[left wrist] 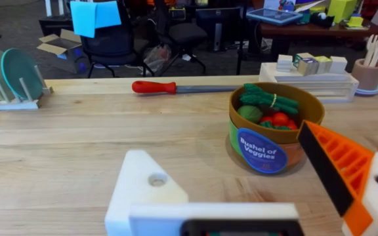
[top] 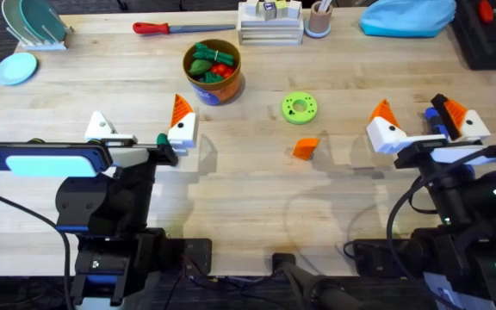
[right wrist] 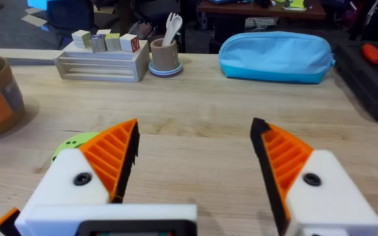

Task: Pick up the gripper from the table and insert it into the empty holder that is missing its gripper. Then pick up a screw, insert it into the mounting hole, and use the screwdriver to tighten it. Finally, clean up the table by picking up the vegetable and placing it into the bucket.

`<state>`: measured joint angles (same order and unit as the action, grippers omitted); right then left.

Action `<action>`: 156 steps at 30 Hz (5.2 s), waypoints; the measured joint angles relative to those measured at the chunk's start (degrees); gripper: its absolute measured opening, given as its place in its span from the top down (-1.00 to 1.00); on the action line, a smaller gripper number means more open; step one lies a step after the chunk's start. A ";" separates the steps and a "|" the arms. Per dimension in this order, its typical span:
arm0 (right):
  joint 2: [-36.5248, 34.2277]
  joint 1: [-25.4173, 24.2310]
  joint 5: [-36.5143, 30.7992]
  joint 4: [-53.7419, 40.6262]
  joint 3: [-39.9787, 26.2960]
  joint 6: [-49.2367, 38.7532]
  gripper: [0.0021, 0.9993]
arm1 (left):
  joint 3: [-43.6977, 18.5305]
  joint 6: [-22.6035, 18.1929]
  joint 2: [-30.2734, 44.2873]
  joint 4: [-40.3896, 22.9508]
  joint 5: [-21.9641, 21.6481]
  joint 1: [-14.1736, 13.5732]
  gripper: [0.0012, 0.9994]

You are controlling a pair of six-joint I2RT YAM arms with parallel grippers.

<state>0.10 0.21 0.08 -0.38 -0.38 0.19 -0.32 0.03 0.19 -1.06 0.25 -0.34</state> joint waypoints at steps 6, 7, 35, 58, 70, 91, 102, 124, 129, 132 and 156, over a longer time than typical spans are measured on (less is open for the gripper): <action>0.00 0.00 -0.02 -0.48 -0.04 0.00 -0.98 | 0.00 -0.02 0.00 0.00 0.00 0.00 -0.99; 0.00 0.00 -0.02 -0.56 -0.06 0.00 -0.98 | 0.00 -0.02 0.02 0.00 0.00 0.00 -0.99; -16.11 0.00 7.93 -23.45 -29.44 4.37 -0.98 | -33.41 5.21 14.79 -37.15 0.35 0.00 -0.98; -38.20 0.00 11.39 -34.53 -43.45 4.37 -0.98 | -52.51 11.63 61.58 -56.65 11.52 0.00 0.43; -38.21 0.00 11.39 -34.56 -43.47 4.42 -0.98 | -57.33 7.15 58.65 -55.72 20.47 -10.08 -0.37; -38.21 0.00 11.39 -34.56 -43.47 4.50 -0.98 | -58.90 6.12 52.04 -35.79 23.50 -25.09 -0.99; -38.19 0.00 11.39 -34.56 -43.47 4.52 -0.98 | -55.86 -3.96 49.12 -29.48 22.22 -26.74 -0.99; -38.19 0.00 11.39 -34.56 -43.47 4.52 -0.99 | -8.96 -0.16 4.24 -8.95 25.91 -26.80 -0.99; -38.21 0.00 11.39 -34.56 -43.47 4.52 -0.98 | -5.03 1.02 0.16 -6.96 26.55 -26.82 -0.99; -38.18 0.00 11.39 -34.56 -43.47 4.52 -0.99 | -2.39 1.33 0.08 -3.67 26.79 -26.86 -0.99; -38.21 0.00 11.39 -34.56 -43.47 4.52 -0.98 | -0.31 1.75 0.13 -2.32 26.99 -27.12 -0.99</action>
<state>-38.11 0.21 11.46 -34.94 -43.86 4.71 -0.62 1.78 0.31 -3.38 27.24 -27.46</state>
